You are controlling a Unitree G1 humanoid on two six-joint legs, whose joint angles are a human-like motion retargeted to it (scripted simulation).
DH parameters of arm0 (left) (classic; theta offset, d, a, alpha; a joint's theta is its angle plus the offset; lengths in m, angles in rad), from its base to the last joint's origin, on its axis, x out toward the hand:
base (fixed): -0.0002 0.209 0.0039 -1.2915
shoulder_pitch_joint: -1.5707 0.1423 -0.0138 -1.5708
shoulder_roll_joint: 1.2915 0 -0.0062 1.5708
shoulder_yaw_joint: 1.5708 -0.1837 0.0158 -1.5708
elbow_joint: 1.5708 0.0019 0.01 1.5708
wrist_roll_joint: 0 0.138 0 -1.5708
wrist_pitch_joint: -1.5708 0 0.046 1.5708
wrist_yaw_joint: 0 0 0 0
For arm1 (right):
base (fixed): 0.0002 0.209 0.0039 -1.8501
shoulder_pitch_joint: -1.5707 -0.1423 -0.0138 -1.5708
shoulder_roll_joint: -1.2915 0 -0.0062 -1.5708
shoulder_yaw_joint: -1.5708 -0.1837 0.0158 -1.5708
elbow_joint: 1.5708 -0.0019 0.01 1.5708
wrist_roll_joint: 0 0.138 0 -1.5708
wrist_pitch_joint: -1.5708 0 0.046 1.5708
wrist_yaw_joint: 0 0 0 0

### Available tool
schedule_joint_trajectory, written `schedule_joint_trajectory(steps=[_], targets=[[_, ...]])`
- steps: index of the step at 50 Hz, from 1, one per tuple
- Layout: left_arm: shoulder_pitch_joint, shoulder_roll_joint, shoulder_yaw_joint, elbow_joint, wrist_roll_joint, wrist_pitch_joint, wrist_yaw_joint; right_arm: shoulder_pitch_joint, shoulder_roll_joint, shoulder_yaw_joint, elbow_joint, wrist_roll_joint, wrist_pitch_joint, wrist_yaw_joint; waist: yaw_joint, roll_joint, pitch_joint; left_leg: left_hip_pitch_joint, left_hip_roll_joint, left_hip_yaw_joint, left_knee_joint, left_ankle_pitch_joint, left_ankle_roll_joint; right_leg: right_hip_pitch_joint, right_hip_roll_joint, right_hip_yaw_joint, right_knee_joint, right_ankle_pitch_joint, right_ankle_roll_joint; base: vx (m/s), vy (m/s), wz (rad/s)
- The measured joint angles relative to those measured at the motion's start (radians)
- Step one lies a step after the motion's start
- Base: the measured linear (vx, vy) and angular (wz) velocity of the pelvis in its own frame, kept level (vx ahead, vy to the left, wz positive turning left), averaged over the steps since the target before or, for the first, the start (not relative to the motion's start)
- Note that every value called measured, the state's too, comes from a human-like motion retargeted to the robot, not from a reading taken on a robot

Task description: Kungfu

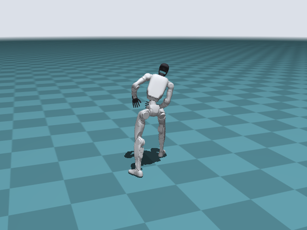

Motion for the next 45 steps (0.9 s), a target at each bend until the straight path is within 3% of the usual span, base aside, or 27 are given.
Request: schedule_joint_trajectory(steps=[2, 5, 10, 12, 13, 15, 17, 18, 20, 22, 24, 28, 33, 37, 40, 45], targets=[[-0.059, -0.030, 0.029, 0.035, -0.090, -0.021, -0.055, 0.018, 0.012, -0.048, 0.009, -0.031, 0.004, -0.020, -0.018, 0.011, -0.024, 0.012, 0.012, 0.032, -0.015, 0.017, 0.000, -0.013, 0.004, -0.008, 0.051, -0.083, -0.035, 0.09, -0.33, -0.18], [-0.143, -0.073, 0.085, 0.067, -0.283, -0.066, -0.172, 0.042, 0.024, -0.135, 0.004, -0.024, -0.010, -0.089, -0.028, 0.016, -0.060, 0.056, 0.043, 0.067, -0.016, 0.114, 0.000, -0.052, 0.060, 0.064, 0.128, -0.169, -0.037, 0.11, -0.66, -0.49], [-0.294, -0.122, 0.189, 0.089, -0.657, -0.166, -0.175, 0.040, -0.025, -0.235, -0.065, 0.124, -0.041, -0.239, -0.029, -0.076, -0.110, 0.139, 0.078, 0.060, 0.094, 0.546, 0.000, -0.029, 0.189, 0.149, 0.211, -0.317, -0.070, 0.26, -0.88, -1.52], [-0.380, -0.110, 0.182, 0.100, -0.775, -0.186, -0.123, 0.041, -0.058, -0.275, -0.133, 0.205, -0.026, -0.269, -0.001, -0.131, -0.094, 0.148, 0.124, -0.034, 0.251, 0.669, 0.000, 0.076, 0.293, 0.127, 0.193, -0.369, -0.090, 0.34, -0.92, -2.73], [-0.427, -0.110, 0.181, 0.104, -0.819, -0.194, -0.112, 0.041, -0.083, -0.299, -0.172, 0.244, -0.017, -0.280, 0.022, -0.165, -0.094, 0.131, 0.054, -0.161, 0.330, 0.711, 0.000, 0.123, 0.332, 0.149, 0.165, -0.372, -0.083, 0.39, -0.57, -2.81], [-0.512, -0.116, 0.183, 0.111, -0.892, -0.199, -0.109, 0.029, -0.136, -0.349, -0.237, 0.312, -0.001, -0.290, 0.053, -0.242, -0.109, 0.105, -0.140, -0.273, 0.467, 0.636, 0.000, 0.185, 0.352, 0.243, 0.132, -0.376, -0.043, 0.46, -0.25, -2.55], [-0.585, -0.125, 0.183, 0.116, -0.967, -0.196, -0.118, 0.013, -0.172, -0.405, -0.298, 0.381, 0.028, -0.284, 0.072, -0.302, -0.115, 0.066, -0.267, -0.277, 0.604, 0.574, 0.000, 0.265, 0.369, 0.299, 0.102, -0.378, -0.013, 0.53, -0.24, -2.39], [-0.617, -0.132, 0.182, 0.117, -1.008, -0.195, -0.128, 0.006, -0.184, -0.432, -0.332, 0.418, 0.046, -0.281, 0.077, -0.327, -0.122, 0.040, -0.250, -0.238, 0.645, 0.550, 0.000, 0.307, 0.395, 0.308, 0.078, -0.376, -0.022, 0.48, -0.63, -2.30], [-0.657, -0.149, 0.179, 0.116, -1.087, -0.201, -0.141, 0.000, -0.192, -0.470, -0.396, 0.493, 0.074, -0.285, 0.087, -0.342, -0.133, -0.008, -0.126, -0.201, 0.721, 0.440, 0.000, 0.414, 0.512, 0.297, -0.003, -0.362, -0.058, 0.50, -0.87, -2.36], [-0.685, -0.163, 0.177, 0.109, -1.159, -0.215, -0.144, -0.021, -0.202, -0.491, -0.455, 0.551, 0.081, -0.313, 0.084, -0.342, -0.134, -0.062, -0.013, -0.139, 0.783, 0.324, 0.061, 0.516, 0.601, 0.311, -0.077, -0.341, -0.064, 0.55, -0.61, -2.26], [-0.709, -0.178, 0.171, 0.102, -1.221, -0.222, -0.147, -0.046, -0.213, -0.505, -0.514, 0.595, 0.075, -0.351, 0.071, -0.355, -0.144, -0.111, 0.012, -0.105, 0.791, 0.240, 0.103, 0.598, 0.651, 0.355, -0.132, -0.326, -0.059, 0.55, -0.40, -2.08], [-0.733, -0.213, 0.152, 0.083, -1.327, -0.206, -0.215, -0.091, -0.228, -0.519, -0.632, 0.684, 0.060, -0.422, 0.052, -0.378, -0.163, -0.197, -0.002, -0.090, 0.679, 0.150, 0.108, 0.738, 0.750, 0.495, -0.213, -0.309, -0.061, 0.56, -0.34, -2.13], [-0.720, -0.288, 0.141, 0.050, -1.446, -0.169, -0.329, -0.119, -0.238, -0.506, -0.757, 0.812, 0.038, -0.464, 0.058, -0.396, -0.164, -0.261, 0.031, -0.050, 0.423, 0.156, 0.164, 0.883, 0.846, 0.724, -0.253, -0.307, -0.083, 0.59, -0.19, -2.51], [-0.696, -0.370, 0.122, 0.020, -1.528, -0.141, -0.380, -0.098, -0.237, -0.485, -0.844, 0.887, 0.021, -0.471, 0.047, -0.390, -0.147, -0.283, 0.061, -0.096, 0.201, 0.240, 0.229, 0.965, 0.894, 0.890, -0.229, -0.320, -0.088, 0.60, 0.00, -2.40], [-0.669, -0.440, 0.092, -0.005, -1.587, -0.106, -0.430, -0.061, -0.218, -0.460, -0.915, 0.924, 0.012, -0.474, 0.031, -0.380, -0.136, -0.290, 0.077, -0.138, 0.059, 0.280, 0.306, 0.998, 0.902, 1.003, -0.181, -0.353, -0.074, 0.62, 0.17, -2.18], [-0.582, -0.549, -0.012, -0.025, -1.604, -0.088, -0.514, 0.046, -0.161, -0.426, -1.025, 0.961, -0.005, -0.489, -0.023, -0.337, -0.116, -0.296, 0.104, -0.101, -0.060, 0.296, 0.355, 1.014, 0.867, 1.115, -0.103, -0.436, -0.045, 0.67, 0.36, -1.74]])
